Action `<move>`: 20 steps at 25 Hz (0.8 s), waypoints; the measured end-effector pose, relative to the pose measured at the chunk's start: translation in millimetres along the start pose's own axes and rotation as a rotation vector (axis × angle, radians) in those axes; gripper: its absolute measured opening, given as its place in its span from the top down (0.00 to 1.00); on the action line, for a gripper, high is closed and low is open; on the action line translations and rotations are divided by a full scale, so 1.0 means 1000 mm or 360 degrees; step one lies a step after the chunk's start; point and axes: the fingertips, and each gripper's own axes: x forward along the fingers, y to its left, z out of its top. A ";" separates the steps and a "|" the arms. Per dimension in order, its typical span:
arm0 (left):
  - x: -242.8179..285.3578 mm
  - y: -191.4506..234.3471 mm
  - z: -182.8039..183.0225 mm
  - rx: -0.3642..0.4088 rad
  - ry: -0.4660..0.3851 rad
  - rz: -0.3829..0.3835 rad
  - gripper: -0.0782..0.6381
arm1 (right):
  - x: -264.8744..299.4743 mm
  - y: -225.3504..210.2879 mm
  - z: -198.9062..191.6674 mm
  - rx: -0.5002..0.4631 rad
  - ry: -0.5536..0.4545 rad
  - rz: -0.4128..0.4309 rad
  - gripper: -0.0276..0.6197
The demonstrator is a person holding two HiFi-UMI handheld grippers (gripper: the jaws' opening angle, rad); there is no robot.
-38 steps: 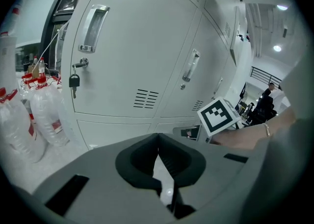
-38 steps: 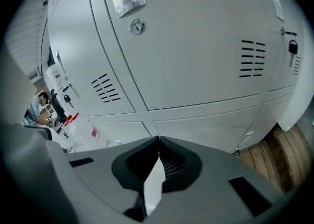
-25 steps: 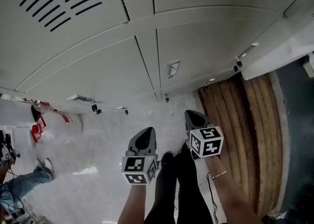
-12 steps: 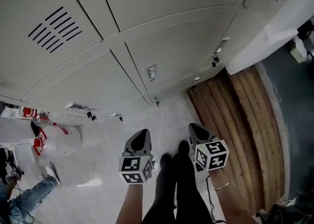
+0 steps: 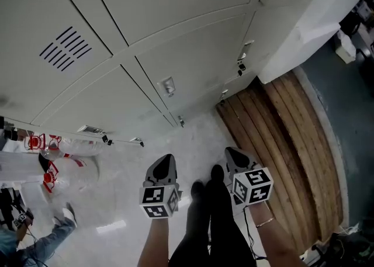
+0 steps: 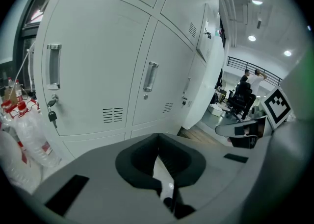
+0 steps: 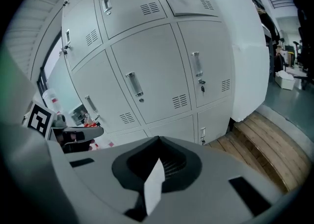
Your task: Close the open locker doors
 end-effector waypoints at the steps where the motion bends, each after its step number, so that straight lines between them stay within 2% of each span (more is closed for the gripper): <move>1: -0.001 -0.001 0.001 0.0002 -0.0004 -0.0001 0.86 | -0.003 -0.001 0.000 -0.0008 -0.0001 -0.0006 0.95; 8: -0.008 -0.004 0.004 0.0031 -0.0027 0.0006 0.86 | -0.017 -0.005 -0.002 -0.0004 0.0001 -0.0036 0.95; 20: -0.012 0.004 0.011 0.0032 -0.0048 0.0020 0.86 | -0.013 0.006 -0.002 -0.0030 0.0026 -0.0008 0.95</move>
